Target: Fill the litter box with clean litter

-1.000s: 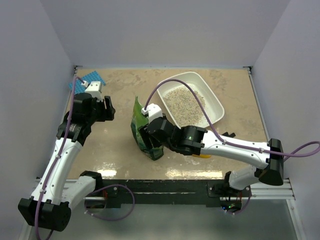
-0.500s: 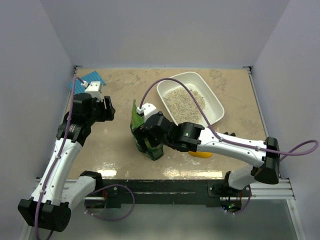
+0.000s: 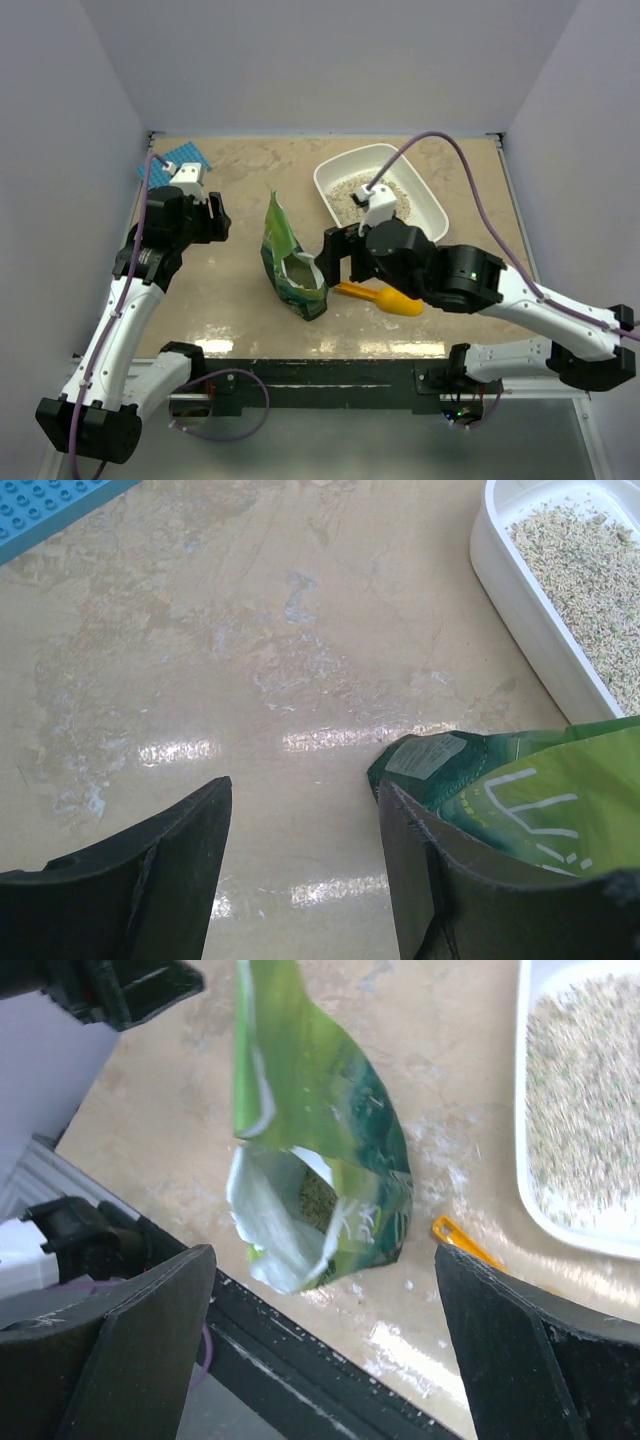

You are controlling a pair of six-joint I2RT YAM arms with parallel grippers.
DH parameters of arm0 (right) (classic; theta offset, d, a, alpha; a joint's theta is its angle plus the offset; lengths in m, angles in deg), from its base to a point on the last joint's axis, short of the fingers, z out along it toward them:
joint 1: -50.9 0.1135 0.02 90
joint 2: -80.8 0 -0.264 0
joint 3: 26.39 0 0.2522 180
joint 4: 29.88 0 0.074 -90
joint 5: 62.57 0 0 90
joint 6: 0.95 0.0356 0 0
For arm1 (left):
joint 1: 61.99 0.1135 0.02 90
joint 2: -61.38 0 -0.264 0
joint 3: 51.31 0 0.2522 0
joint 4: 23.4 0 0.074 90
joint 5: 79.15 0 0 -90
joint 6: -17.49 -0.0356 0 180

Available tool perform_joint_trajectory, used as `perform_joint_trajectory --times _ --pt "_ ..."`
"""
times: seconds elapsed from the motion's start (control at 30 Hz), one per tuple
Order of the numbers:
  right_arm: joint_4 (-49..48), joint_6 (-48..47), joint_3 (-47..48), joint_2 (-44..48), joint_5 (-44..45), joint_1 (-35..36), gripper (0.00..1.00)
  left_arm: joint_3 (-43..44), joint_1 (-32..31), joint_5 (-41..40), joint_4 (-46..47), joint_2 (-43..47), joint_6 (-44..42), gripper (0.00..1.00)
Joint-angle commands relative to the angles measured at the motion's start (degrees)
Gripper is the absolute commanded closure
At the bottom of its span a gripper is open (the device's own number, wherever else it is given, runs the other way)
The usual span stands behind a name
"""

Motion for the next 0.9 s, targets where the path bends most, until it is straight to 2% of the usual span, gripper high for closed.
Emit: perform_joint_trajectory --times 0.0,0.03,0.2,0.4,0.5,0.63,0.87 --pt "7.6 14.8 -6.9 5.2 7.4 -0.2 0.05 1.1 -0.4 1.9 1.1 0.5 0.0 0.35" --pt "8.9 19.8 -10.0 7.0 7.5 -0.2 0.05 1.3 -0.4 2.4 0.9 0.5 0.2 0.35" --pt "10.9 33.1 -21.5 11.6 6.1 -0.2 0.07 1.3 -0.4 4.8 0.3 0.0 1.3 0.35" --pt "11.1 49.1 -30.2 9.8 3.9 -0.3 0.07 0.3 -0.4 7.7 1.2 0.6 2.4 0.35" --pt "11.1 59.3 -32.3 8.1 3.7 -0.2 0.08 -0.5 -0.4 8.2 1.5 1.4 3.6 0.37" --pt "6.2 70.6 -36.0 7.7 3.7 -0.2 0.1 -1.3 -0.4 7.0 2.7 4.0 6.0 0.37" --pt "5.7 83.2 -38.3 0.3 6.3 -0.2 0.1 -4.1 -0.4 11.0 4.1 5.5 11.0 0.37"
